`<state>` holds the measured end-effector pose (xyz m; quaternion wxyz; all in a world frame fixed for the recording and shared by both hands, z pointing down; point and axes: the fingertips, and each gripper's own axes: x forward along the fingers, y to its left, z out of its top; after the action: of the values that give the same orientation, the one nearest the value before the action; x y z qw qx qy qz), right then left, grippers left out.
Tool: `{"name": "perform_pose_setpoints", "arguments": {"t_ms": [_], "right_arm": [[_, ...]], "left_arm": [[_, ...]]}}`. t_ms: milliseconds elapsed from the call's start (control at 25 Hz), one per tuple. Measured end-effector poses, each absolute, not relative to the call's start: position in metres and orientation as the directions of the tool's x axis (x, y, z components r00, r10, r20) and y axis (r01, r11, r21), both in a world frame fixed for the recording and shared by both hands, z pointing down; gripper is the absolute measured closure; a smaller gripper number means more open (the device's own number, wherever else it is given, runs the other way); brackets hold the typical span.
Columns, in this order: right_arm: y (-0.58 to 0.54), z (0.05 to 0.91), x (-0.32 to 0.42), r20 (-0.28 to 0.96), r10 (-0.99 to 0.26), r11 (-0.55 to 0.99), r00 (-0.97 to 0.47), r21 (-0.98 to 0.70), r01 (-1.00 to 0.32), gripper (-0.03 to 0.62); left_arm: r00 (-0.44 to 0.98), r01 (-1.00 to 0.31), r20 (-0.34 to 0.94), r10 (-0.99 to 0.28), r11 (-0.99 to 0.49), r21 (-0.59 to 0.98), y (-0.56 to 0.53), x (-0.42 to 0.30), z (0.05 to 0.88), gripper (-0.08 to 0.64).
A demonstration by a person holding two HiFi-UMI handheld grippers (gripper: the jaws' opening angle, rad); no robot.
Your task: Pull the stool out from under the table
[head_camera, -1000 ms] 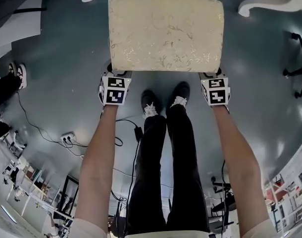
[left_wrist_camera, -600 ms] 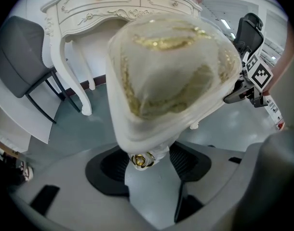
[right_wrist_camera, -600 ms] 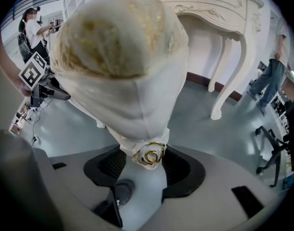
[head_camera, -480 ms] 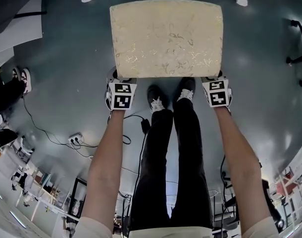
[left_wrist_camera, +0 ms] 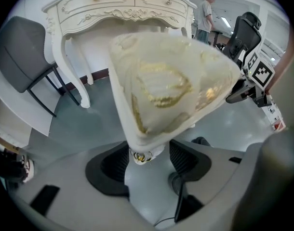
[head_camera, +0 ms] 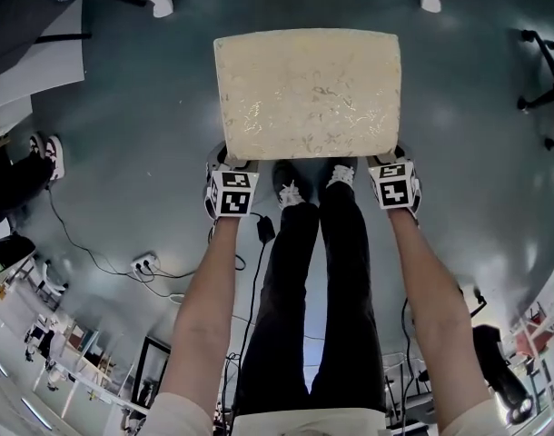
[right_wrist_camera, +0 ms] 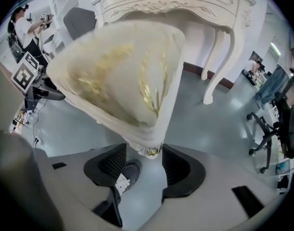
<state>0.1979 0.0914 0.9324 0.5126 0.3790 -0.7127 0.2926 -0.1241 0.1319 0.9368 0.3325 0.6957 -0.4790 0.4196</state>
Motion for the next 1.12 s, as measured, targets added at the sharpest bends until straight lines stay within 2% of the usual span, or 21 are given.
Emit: {"name": "perform_pose_setpoints", "arguments": {"t_ms": [320,480,880,1120], "right_arm": [[0.108,0.866,0.198,0.944,-0.264,0.487,-0.197,-0.046,-0.872,0.33],[0.113,0.822,0.192,0.933,-0.293,0.464,-0.21,-0.054,-0.884,0.33],[0.126,0.71,0.155,0.908,-0.313,0.49,-0.28,-0.098,-0.866,0.33],[0.131,0.641,0.14,0.877,-0.37,0.465,-0.308,-0.112,-0.878,0.33]], "left_arm": [[0.199,-0.962,0.89,-0.41,-0.253,0.098,0.152,-0.118,0.876,0.295],[0.209,-0.951,0.872,-0.443,-0.299,0.076,0.153,-0.111,0.83,0.321],[0.243,-0.945,0.829,-0.503,-0.315,0.085,0.144,-0.1,0.732,0.321],[0.267,-0.946,0.819,-0.507,-0.302,0.121,0.155,-0.099,0.669,0.321]]}}
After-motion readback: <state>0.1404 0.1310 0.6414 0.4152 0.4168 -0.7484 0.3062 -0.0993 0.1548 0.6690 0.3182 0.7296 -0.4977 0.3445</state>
